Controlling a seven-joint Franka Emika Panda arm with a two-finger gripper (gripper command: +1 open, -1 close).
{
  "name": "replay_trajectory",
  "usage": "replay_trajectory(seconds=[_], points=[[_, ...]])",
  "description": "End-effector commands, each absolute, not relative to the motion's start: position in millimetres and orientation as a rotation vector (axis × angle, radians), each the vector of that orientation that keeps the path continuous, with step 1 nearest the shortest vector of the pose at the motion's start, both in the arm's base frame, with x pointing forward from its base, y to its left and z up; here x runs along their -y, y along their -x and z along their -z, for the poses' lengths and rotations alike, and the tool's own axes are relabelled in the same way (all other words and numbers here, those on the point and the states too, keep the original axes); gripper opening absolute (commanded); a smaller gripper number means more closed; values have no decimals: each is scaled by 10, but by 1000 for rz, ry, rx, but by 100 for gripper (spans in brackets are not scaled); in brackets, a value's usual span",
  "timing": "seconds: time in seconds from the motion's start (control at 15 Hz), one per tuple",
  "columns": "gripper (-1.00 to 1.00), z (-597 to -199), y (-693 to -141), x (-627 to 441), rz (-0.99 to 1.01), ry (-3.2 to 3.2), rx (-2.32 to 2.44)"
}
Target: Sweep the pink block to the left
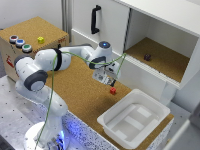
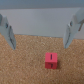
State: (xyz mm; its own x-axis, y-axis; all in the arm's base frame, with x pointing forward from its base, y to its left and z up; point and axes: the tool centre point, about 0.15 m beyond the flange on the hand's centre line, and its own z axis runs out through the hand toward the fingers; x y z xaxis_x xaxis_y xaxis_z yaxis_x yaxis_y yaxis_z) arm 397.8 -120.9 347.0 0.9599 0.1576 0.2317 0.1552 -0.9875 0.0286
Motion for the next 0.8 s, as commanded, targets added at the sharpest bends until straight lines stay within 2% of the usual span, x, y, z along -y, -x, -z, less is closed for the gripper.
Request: replay_trajectory(seconds=[0.0, 0.4, 0.47, 0.73], points=[[100, -3544, -4044, 1241, -302, -3161, -291], [100, -3544, -4044, 1241, -302, -3161, -291], [100, -3485, -3986, 1242, -390, -3084, -249], [100, -3369, -4241, 1702, -360, -3024, -64]])
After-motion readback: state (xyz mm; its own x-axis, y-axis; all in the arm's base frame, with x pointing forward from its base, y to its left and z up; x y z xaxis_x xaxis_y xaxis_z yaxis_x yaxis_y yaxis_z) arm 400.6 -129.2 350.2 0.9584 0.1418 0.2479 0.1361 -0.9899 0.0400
